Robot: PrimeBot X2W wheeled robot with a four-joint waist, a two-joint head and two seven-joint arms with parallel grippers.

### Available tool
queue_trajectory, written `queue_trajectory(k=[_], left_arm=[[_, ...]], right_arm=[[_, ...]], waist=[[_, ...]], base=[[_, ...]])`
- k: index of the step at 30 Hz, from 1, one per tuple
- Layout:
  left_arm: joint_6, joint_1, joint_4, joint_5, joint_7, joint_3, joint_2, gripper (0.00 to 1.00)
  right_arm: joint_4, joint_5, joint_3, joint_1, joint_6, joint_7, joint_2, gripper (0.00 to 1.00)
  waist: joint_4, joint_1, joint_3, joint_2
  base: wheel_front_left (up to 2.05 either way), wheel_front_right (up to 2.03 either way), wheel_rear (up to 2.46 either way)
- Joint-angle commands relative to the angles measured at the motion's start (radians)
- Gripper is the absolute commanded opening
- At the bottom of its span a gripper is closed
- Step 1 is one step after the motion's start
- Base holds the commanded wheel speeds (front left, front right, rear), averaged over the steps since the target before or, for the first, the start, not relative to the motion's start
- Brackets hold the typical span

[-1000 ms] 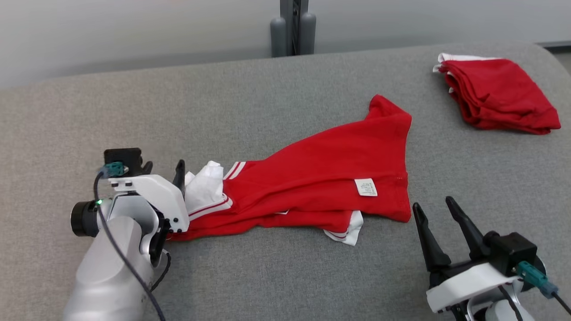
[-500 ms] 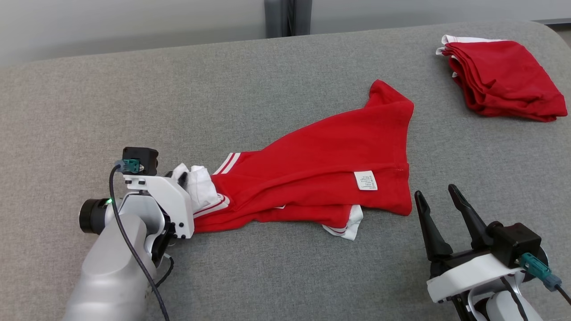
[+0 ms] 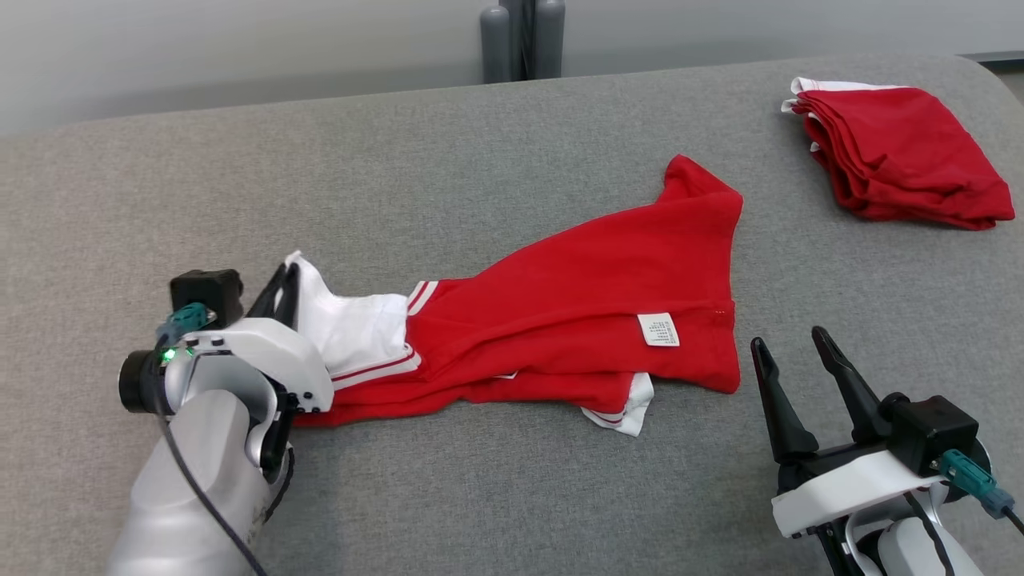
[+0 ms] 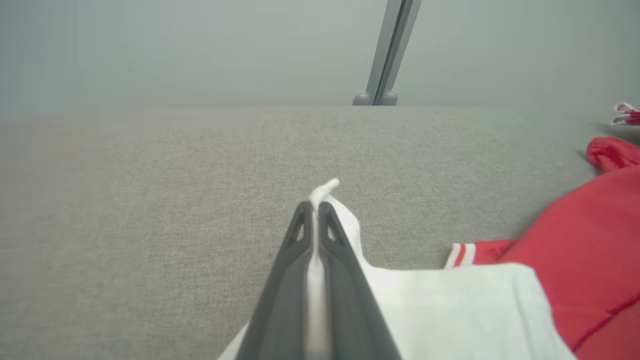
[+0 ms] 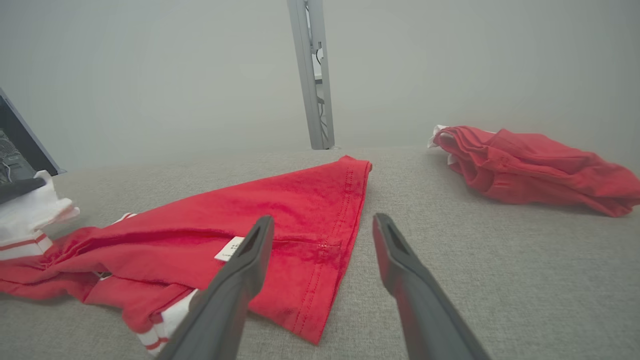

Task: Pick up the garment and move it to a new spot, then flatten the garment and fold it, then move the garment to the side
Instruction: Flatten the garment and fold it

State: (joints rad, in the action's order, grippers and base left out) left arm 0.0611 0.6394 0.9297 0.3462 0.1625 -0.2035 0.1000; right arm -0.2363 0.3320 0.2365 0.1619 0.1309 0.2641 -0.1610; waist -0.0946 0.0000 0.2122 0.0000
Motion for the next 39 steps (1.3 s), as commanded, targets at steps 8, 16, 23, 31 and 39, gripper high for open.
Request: queue_trajectory(k=[8,16,23,31,39], left_arm=[[0.021,-0.068,-0.158,0.053,0.089,0.052,0.025,0.00],[0.038,-0.171,-0.355,0.077,0.100,0.067,0.033,0.00],[0.020,-0.219,-0.437,0.078,0.089,0.057,0.030,0.00],[0.012,-0.233,-0.479,0.082,0.073,0.048,0.039,0.00],[0.013,-0.233,-0.576,0.071,0.098,0.083,0.047,0.00]], right_arm=[[-0.038,0.038,0.004,0.031,0.000,0.001,-0.002,1.00],[-0.242,0.232,0.088,0.165,0.000,-0.039,-0.049,1.00],[-0.360,0.364,0.217,0.284,0.000,-0.098,-0.114,1.00],[-0.449,0.425,0.329,0.357,0.000,-0.070,-0.139,0.00],[-0.396,0.409,0.355,0.407,0.000,0.000,-0.199,0.00]], waist=[[0.028,0.0000,-0.007,0.0000],[0.056,0.0000,0.012,0.0000],[0.084,0.0000,0.028,0.0000],[0.102,0.0000,0.038,0.0000],[0.088,0.0000,0.013,0.0000]], base=[[0.00,0.00,0.00],[0.00,0.00,0.00],[0.00,0.00,0.00],[0.00,0.00,0.00],[0.00,0.00,0.00]])
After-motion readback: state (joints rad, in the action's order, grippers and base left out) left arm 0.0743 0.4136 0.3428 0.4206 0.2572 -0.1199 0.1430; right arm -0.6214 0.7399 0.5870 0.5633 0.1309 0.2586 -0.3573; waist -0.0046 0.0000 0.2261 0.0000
